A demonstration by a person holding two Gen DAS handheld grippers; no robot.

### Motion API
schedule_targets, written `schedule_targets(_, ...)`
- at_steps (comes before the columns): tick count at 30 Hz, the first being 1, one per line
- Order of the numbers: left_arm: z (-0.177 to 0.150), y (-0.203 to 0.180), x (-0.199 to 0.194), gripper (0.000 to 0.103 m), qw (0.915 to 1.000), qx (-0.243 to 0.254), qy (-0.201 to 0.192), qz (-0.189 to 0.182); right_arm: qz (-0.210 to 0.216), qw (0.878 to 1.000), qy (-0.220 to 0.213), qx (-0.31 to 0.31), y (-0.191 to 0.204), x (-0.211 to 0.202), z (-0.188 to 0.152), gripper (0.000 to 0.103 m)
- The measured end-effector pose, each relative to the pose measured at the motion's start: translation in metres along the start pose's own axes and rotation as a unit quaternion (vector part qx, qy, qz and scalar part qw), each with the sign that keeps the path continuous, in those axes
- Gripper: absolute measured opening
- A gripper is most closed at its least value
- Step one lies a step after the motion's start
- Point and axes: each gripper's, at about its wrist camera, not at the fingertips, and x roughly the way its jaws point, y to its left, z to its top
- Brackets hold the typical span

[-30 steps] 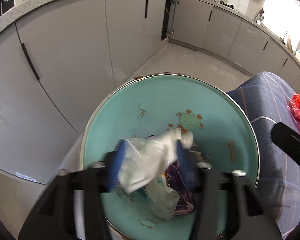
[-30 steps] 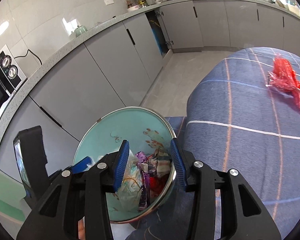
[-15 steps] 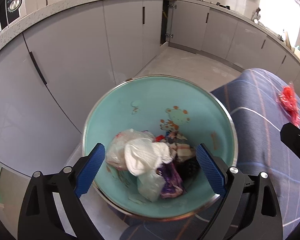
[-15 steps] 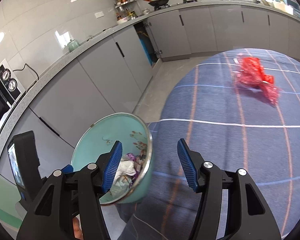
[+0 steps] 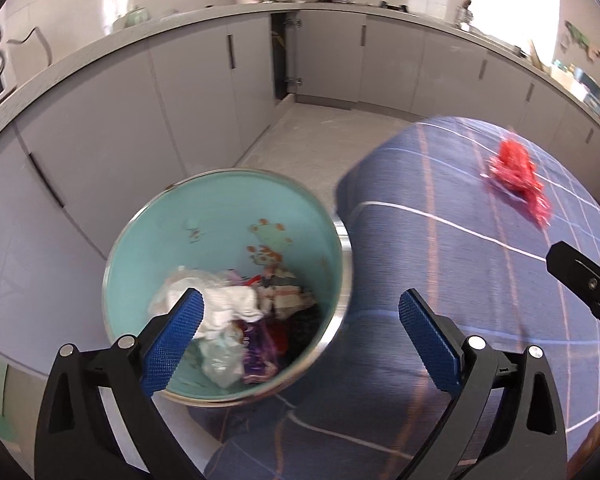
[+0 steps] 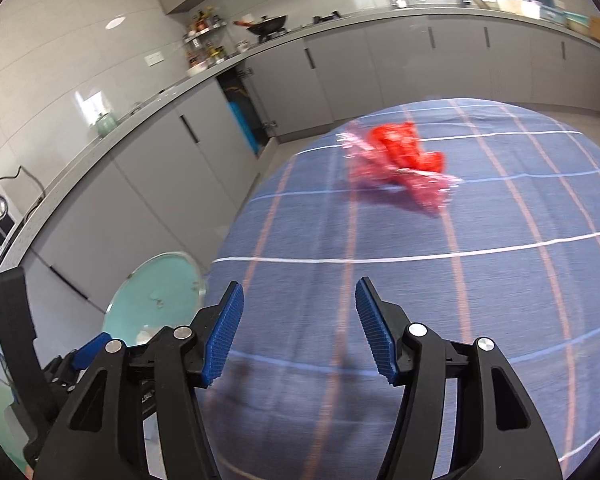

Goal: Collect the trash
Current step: 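Move both tools back toward the red plastic bag on the table, then grasp the clear red-printed bag with the left tool while the right tool grasps the red bag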

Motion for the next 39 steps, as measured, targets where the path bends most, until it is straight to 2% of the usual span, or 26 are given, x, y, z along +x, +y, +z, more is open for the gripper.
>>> schedule_targets(14, 0.016, -0.091, 0.003, 0.095, 0.9958, 0.06, -0.003, -0.07, -0.072, 0.997, -0.022, 0.025, -0.092, -0.016, 0.027, 0.058)
schedule_targets(17, 0.026, -0.107, 0.011, 0.095, 0.9949, 0.057, -0.002, -0.083, -0.081, 0.996, -0.024, 0.023, -0.104, -0.017, 0.032, 0.058)
schedule_targets(26, 0.067, -0.169, 0.034, 0.084, 0.9917, 0.044, -0.01, -0.12, -0.096, 0.994, -0.024, 0.049, -0.149, -0.014, 0.049, 0.057)
schedule_targets(31, 0.086, -0.206, 0.058, 0.075, 0.9887, 0.022, 0.009, -0.148, -0.1, 0.993, -0.024, 0.062, -0.166, -0.013, 0.057, 0.057)
schedule_targets(33, 0.09, -0.218, 0.068, 0.071, 0.9893, 0.024, 0.012, -0.143, -0.1, 0.993, -0.023, 0.066, -0.173, -0.013, 0.06, 0.057)
schedule_targets(35, 0.09, -0.229, 0.079, 0.059, 0.9888, 0.04, 0.018, -0.143, -0.102, 0.992, -0.022, 0.07, -0.18, -0.011, 0.063, 0.057)
schedule_targets(36, 0.089, -0.231, 0.084, 0.049, 0.9886, 0.045, 0.022, -0.142, -0.102, 0.992, -0.022, 0.072, -0.181, -0.011, 0.064, 0.057)
schedule_targets(39, 0.087, -0.224, 0.091, 0.039, 0.9864, 0.042, 0.028, -0.156, -0.098, 0.992, -0.018, 0.073, -0.185, -0.005, 0.069, 0.057)
